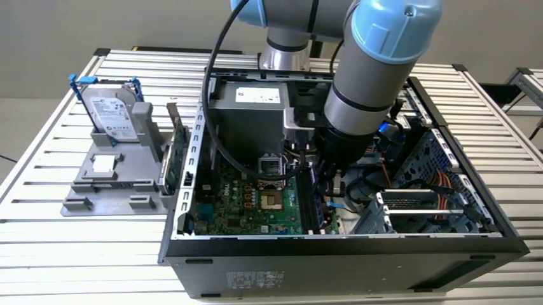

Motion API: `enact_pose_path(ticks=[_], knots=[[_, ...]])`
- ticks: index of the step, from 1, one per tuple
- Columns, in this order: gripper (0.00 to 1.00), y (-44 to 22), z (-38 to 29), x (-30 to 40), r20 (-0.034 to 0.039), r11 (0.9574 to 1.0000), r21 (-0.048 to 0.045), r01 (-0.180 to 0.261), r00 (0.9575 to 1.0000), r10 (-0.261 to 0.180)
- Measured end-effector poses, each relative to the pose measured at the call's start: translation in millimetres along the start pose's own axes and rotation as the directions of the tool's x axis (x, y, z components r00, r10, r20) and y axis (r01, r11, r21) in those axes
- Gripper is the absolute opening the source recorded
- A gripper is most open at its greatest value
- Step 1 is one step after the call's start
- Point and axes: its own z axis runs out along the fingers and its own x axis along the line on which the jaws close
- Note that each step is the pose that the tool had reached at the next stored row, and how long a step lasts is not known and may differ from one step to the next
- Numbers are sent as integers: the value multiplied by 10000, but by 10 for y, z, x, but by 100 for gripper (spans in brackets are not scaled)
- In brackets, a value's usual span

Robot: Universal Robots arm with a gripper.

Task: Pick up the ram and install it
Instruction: 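Press down the ram until it locks into place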

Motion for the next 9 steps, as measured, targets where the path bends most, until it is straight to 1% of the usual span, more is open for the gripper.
enact_pose_path(ticks=[5, 7, 9], knots=[[0, -1, 20, 0, -1, 10000, 0, 0, 10000, 0], [0, -2, 48, 0, -7, 10000, -1, -1, 10000, 1], [0, -1, 27, -2, 5, 10000, 1, -1, 10000, 1]])
